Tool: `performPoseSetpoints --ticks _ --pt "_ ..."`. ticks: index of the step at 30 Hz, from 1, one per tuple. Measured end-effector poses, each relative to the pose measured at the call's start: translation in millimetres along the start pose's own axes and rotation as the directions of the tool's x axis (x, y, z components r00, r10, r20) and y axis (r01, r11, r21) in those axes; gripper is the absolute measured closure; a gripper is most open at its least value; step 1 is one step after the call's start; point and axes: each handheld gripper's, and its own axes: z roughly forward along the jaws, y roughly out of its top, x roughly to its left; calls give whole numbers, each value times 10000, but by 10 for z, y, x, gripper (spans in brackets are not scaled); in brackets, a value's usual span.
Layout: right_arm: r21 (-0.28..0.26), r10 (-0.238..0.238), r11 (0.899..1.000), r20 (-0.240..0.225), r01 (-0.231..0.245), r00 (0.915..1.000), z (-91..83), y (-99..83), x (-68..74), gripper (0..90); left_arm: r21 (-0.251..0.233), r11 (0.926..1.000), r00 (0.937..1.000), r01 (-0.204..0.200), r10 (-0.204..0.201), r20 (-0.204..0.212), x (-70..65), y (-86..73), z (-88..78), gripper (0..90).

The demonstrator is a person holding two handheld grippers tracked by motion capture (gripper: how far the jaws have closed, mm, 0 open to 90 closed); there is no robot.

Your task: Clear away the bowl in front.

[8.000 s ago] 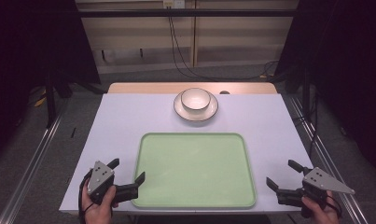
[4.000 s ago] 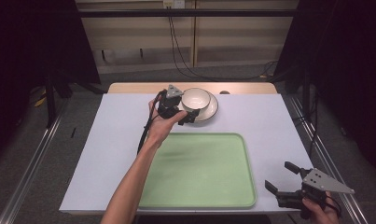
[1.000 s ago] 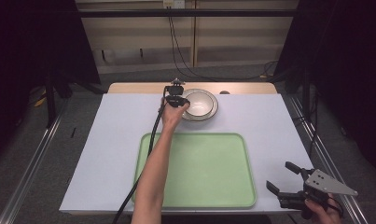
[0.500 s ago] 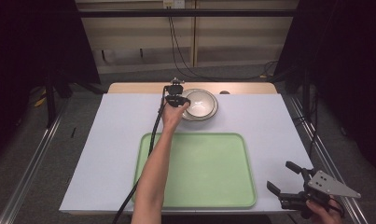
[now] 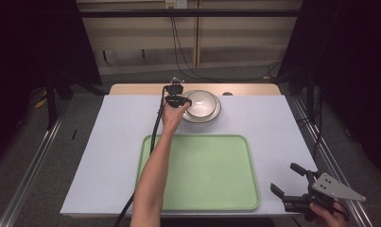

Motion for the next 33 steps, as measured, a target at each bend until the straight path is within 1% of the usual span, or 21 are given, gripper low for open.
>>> performPoseSetpoints --ticks 1,4,6,7,9,11,12,14,15,16,17,18,19,20,24,25,28,29,30,31,33 --pt "-15 -15 10000 -5 15 10000 1 0 -1 22 -25 9999 9999 107 -107 -23 2 0 -9 823" --pt "-11 -12 10000 68 12 10000 0 0 4 18 -117 9998 9998 161 -159 98 11 12 -53 823" --pt "-13 -6 10000 114 6 9999 2 -1 5 12 -151 9998 9998 134 -131 158 6 23 -85 823" --pt "-15 16 10000 201 -16 9998 4 -2 5 6 -125 9999 9996 21 -17 288 -8 35 -115 823" --pt "-14 46 10000 184 -46 9998 3 -2 4 3 -143 9999 9995 -58 63 305 -14 43 -134 823" --pt "-24 30 10000 203 -30 9998 0 -3 7 0 -133 9999 9993 -39 44 378 -22 49 -149 823" --pt "-33 20 10000 194 -20 9998 0 -3 7 0 -103 9999 9992 -105 109 396 -15 56 -166 823" --pt "-58 -20 10000 218 21 9998 1 -4 4 0 -189 9998 9988 87 -78 486 -8 61 -191 823" --pt "-76 13 10000 228 -11 9997 3 -4 6 0 -167 9998 9980 130 -119 625 1 65 -206 823" --pt "-61 -7 10000 208 8 9998 3 -3 5 0 -93 9999 9986 -107 111 523 14 80 -253 822" --pt "-71 1 10000 231 1 9997 8 -4 8 0 -251 9997 9987 -41 54 516 5 83 -257 822" --pt "-71 1 10000 231 1 9997 8 -4 8 0 -251 9997 9987 -41 54 516 5 83 -257 823" --pt "-47 -61 10000 179 61 9998 13 -5 9 0 -118 9998 9980 -158 165 616 16 96 -295 822" --pt "-21 -18 10000 160 18 9999 12 -5 13 0 -209 9996 9980 -162 174 599 13 98 -315 823" --pt "-49 -7 10000 169 8 9999 16 -6 12 0 -245 9993 9972 -283 299 679 -2 104 -370 822" --pt "-66 -11 10000 213 13 9998 17 -6 10 0 -272 9989 9967 -392 410 694 -21 106 -401 822" --pt "-103 -68 9999 230 70 9997 15 -4 8 0 -307 9988 9967 -385 405 705 -43 105 -420 823" --pt "-60 -57 10000 212 58 9998 13 -5 14 0 -294 9987 9958 -425 447 796 -73 104 -434 823" --pt "-60 -57 10000 212 58 9998 13 -5 14 0 -294 9987 9958 -425 447 796 -73 104 -434 823" --pt "-51 -18 10000 174 19 9998 11 -5 19 0 -280 9982 9953 -522 543 805 -83 105 -442 823" --pt "-66 -42 10000 195 43 9998 12 -5 20 0 -264 9975 9932 -650 673 950 -112 105 -462 823"
